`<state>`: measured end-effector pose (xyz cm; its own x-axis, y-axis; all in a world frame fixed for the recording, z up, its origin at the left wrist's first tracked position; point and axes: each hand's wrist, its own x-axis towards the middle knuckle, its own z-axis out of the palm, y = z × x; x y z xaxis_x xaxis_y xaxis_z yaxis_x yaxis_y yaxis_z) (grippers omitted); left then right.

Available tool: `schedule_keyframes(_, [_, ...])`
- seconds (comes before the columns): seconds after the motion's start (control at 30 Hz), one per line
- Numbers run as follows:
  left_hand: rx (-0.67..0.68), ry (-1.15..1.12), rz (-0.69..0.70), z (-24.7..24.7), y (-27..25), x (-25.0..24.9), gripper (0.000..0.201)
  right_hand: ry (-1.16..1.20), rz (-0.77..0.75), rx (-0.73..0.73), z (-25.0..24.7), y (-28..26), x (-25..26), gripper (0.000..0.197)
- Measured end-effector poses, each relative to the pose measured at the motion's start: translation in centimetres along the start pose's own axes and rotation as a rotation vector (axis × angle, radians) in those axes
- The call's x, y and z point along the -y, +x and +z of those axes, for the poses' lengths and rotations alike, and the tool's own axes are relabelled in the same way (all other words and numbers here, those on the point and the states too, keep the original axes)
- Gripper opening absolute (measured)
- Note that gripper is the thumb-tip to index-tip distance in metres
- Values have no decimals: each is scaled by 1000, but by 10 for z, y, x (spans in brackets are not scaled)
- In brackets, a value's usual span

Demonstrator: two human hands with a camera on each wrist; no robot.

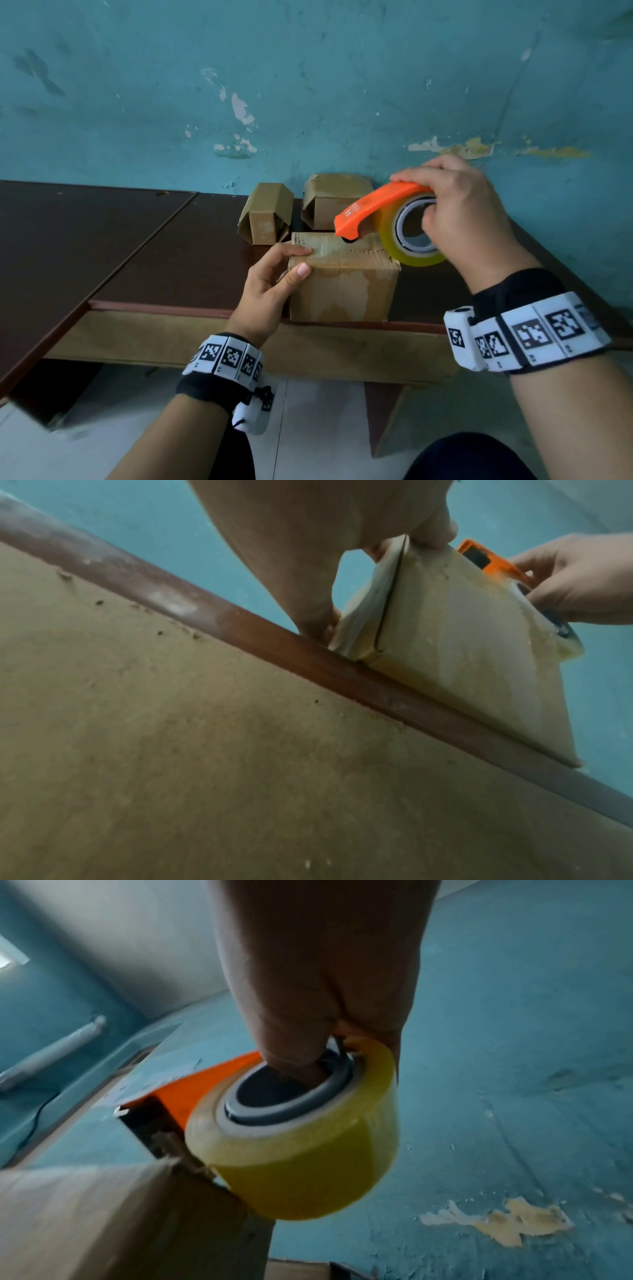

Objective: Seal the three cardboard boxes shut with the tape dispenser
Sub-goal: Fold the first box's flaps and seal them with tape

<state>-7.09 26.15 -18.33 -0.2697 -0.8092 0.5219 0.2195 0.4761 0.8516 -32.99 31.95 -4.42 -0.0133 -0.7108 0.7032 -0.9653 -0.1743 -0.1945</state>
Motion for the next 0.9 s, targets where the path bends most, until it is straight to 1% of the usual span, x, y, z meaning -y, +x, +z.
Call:
schedule_keyframes(0.07, [-6,-1,-6,2,-1,0,33,6,-17,-19,2,-5,1,62])
schedule_keyframes(0.2, [5,1,-23,2,-2,-3,22,30,-14,-37,5,-6,1,61])
schedule_keyframes(0.3, [29,48,-30,2,-2,-6,22,33,-37,-41,4,-10,-1,60])
schedule_keyframes(0.4, [55,135,-68,2,-4,-7,35,37,-35,-39,3,-12,0,60])
schedule_keyframes(0.5, [121,205,-144,-3,-1,-14,46,32,-47,-33,3,-10,1,60])
schedule_keyframes(0.6, [152,438,-155,-6,1,-25,60,18,-57,-29,4,-8,3,59])
schedule_keyframes(0.7, [132,794,-102,6,1,-36,80,0,-51,-32,4,-7,6,58])
schedule_keyframes(0.77, [107,1064,8,19,4,-40,81,-7,-55,-30,5,-7,8,59])
schedule_keyframes(0.8, [108,1151,54,26,6,-42,79,-10,-58,-30,5,-7,9,59])
schedule_keyframes(0.9, [160,1228,115,40,15,-44,80,-25,-59,-29,4,-7,11,58])
